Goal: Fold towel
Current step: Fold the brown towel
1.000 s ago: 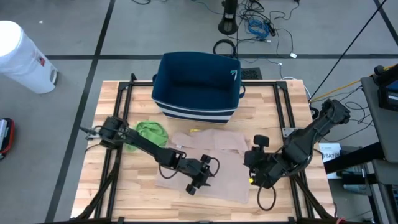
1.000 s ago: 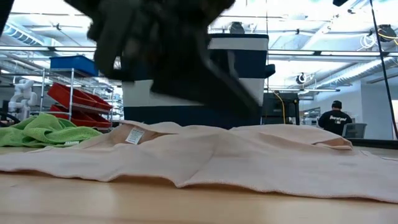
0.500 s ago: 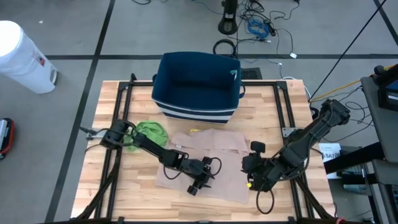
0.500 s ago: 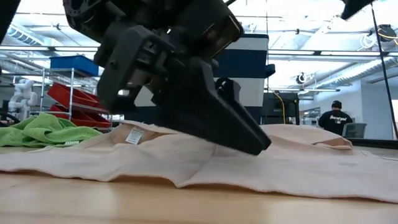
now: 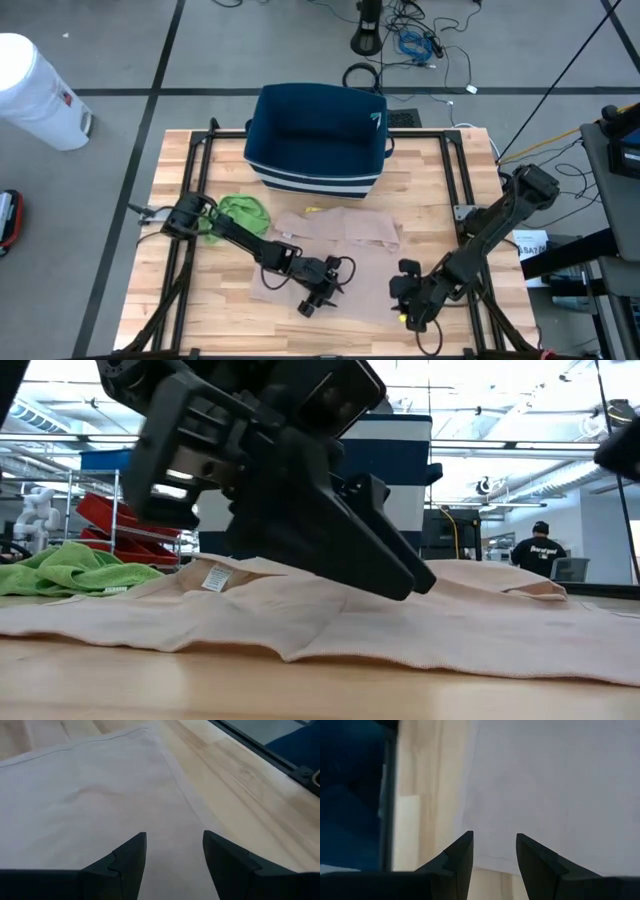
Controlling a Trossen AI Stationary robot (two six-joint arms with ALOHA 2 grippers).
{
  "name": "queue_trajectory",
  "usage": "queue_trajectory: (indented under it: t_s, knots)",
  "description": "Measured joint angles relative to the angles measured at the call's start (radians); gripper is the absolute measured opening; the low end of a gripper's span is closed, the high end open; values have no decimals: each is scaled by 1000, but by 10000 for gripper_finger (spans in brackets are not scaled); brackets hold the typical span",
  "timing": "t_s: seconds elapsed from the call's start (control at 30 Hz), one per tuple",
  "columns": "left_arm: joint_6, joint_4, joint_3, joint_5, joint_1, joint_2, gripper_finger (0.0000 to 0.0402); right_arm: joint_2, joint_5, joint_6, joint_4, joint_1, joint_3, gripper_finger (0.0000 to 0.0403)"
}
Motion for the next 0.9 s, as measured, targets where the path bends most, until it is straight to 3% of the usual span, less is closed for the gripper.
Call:
queue_trajectory:
  t_s: [0.23, 0.6, 0.77, 0.9]
  knots:
    - [-1, 21, 0, 48, -22, 0, 202, 144, -89, -31, 125, -18, -2, 135]
    - [-1, 23, 0, 48, -37, 0, 202, 296, -154, -151, 529, -118, 2, 134]
    - [-8, 22, 0, 47, -43, -1, 202, 306, -184, -199, 538, -164, 2, 134]
    - [-8, 7, 0, 43, -48, -2, 202, 241, -210, -201, 475, -159, 7, 134]
